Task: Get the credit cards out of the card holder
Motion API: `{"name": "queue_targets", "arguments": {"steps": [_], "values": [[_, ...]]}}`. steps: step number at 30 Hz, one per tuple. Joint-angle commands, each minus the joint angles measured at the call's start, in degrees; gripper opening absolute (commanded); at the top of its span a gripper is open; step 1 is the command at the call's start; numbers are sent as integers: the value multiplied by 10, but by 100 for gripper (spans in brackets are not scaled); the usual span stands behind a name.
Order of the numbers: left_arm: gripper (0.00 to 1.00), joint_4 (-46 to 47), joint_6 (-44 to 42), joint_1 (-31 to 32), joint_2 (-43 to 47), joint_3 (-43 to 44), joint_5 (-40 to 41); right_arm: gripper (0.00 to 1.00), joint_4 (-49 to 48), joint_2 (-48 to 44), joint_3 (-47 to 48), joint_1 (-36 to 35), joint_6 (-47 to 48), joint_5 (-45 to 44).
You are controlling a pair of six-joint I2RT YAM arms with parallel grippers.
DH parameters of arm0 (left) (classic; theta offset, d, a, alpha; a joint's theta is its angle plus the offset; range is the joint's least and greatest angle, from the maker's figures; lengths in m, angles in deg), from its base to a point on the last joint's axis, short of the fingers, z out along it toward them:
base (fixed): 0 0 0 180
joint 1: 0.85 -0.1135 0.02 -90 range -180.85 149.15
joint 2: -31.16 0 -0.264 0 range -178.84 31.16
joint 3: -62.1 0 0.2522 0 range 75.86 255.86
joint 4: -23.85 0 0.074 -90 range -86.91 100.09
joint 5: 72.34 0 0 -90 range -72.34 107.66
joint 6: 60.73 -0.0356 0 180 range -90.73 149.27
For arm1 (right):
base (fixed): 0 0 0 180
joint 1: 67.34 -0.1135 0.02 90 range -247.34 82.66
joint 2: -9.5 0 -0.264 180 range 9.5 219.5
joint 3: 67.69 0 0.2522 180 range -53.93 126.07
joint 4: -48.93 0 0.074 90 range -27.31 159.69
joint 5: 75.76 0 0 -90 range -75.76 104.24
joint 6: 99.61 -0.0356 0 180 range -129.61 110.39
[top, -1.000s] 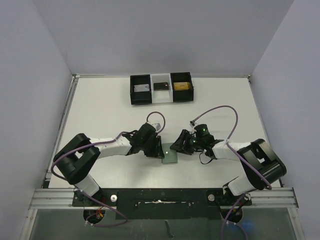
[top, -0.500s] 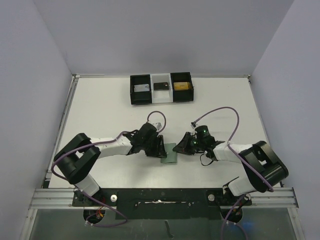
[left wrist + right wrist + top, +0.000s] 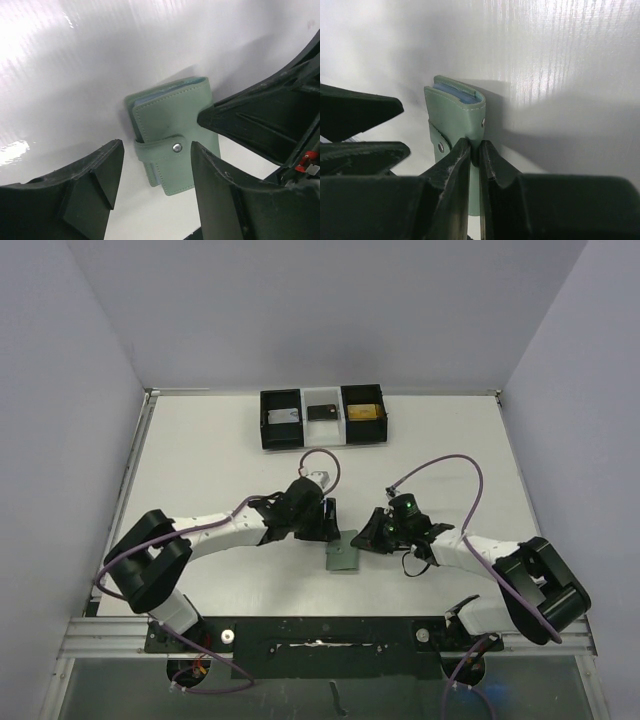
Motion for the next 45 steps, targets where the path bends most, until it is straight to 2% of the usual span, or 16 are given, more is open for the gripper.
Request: {"name": "queue_targets", "arguments": {"steps": [1, 11, 17, 22, 32, 38, 45], "values": [[57, -6, -26, 24, -27, 36, -1, 3, 28, -22, 19, -6, 4, -31], [61, -67, -56, 58, -84, 79, 29, 3, 35, -48, 22, -7, -1, -36], [67, -49, -58, 61, -82, 88, 32, 3, 43, -59, 22, -6, 2, -36], [68, -47, -60, 61, -84, 94, 46, 3, 37, -58, 21, -7, 1, -29], [49, -126, -20, 61, -70, 67, 186, 1, 66, -78, 18, -5, 1, -48], [48, -141, -5, 52, -52, 58, 228, 0, 73, -76, 17, -5, 5, -45], [48, -152, -4, 38, -51, 59, 239, 0, 74, -75, 17, -4, 6, -42]]}}
